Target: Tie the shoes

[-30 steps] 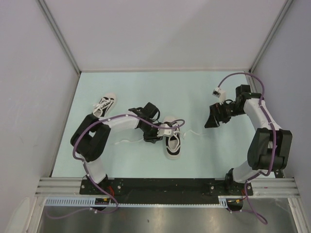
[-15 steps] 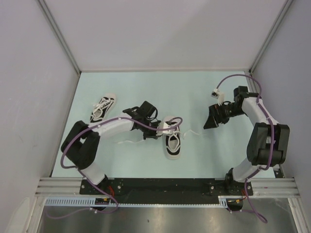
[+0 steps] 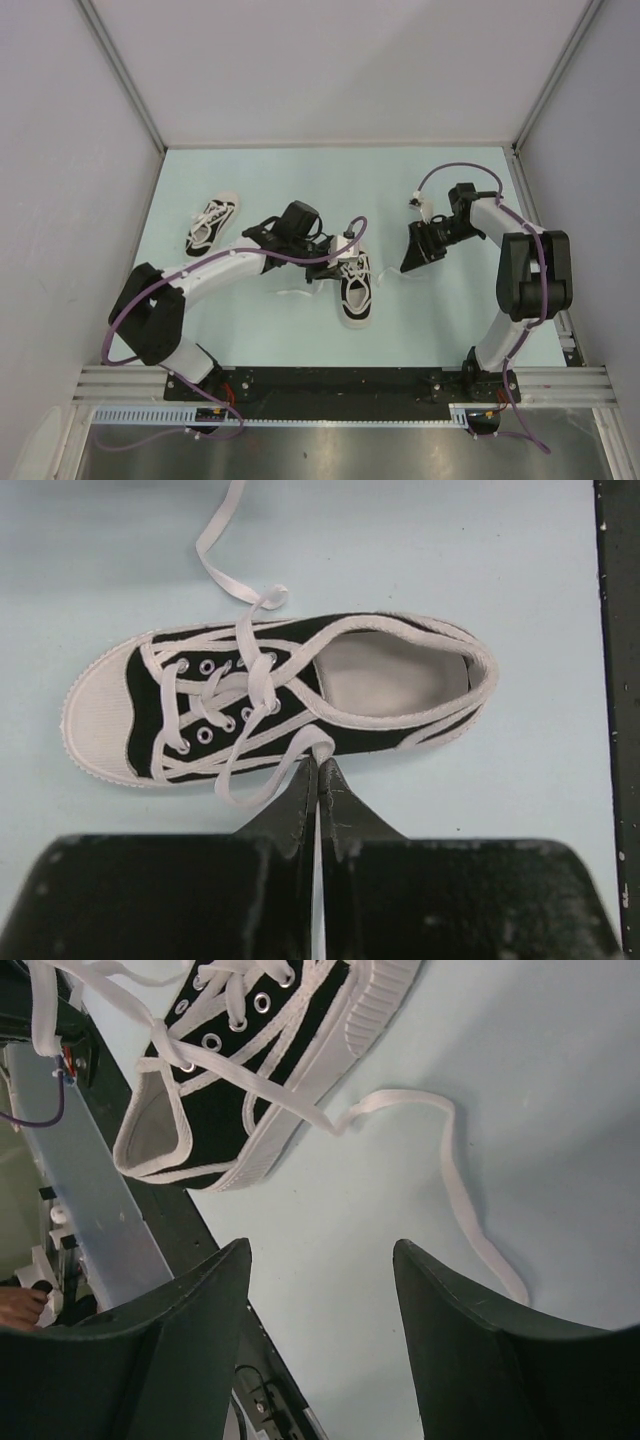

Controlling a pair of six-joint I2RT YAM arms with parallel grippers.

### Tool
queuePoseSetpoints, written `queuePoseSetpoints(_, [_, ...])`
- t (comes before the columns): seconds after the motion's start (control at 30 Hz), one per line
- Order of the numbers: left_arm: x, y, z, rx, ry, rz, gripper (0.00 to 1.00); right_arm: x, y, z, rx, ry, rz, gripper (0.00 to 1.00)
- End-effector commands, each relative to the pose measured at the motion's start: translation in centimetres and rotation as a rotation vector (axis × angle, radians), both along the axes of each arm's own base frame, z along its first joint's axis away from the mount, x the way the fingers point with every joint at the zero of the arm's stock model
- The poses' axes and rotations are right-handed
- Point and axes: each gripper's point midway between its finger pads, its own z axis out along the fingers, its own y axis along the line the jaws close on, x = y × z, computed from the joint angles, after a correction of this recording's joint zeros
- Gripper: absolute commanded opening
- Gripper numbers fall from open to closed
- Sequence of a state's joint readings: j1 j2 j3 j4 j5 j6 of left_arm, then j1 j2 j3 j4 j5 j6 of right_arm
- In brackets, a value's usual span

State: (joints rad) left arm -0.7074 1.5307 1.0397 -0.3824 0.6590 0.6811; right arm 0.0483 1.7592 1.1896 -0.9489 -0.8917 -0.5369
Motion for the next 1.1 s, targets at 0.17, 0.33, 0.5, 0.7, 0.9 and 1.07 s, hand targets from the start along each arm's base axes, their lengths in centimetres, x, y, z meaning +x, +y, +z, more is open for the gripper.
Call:
queuePoseSetpoints(0.17, [-3.4,3.7,-3.3,0.117,-0.005,-0.070,0.01,0.0,0.9,1.3,0.021,-0.037,0.031,0.68])
queuePoseSetpoints(0.33, [-2.9,4.3,-3.8,0.131,-0.058,-0.061,0.31,-0.4,0.9,1.3,0.026,-0.022,0.037,0.68])
queuePoseSetpoints(0.5, [-1.6,4.5,-3.1,0.153,-0.087,-0.043,0.48,-0.5,0.5,1.3,-0.001,-0.038,0.041,0.69])
queuePoseSetpoints(0.7, [-1.0,3.6,-2.5,0.102,-0.088,-0.005,0.53,-0.6,0.1,1.1,-0.003,-0.026,0.037,0.69])
queuePoseSetpoints(0.9, [-2.4,2.9,-2.2,0.093,-0.099,-0.054,0.50,-0.5,-0.4,0.9,0.009,-0.004,0.015,0.69])
queuePoseSetpoints(1.07, [-3.3,3.6,-1.1,0.071,-0.236,-0.136,0.56,-0.6,-0.4,0.9,0.015,0.001,0.020,0.69])
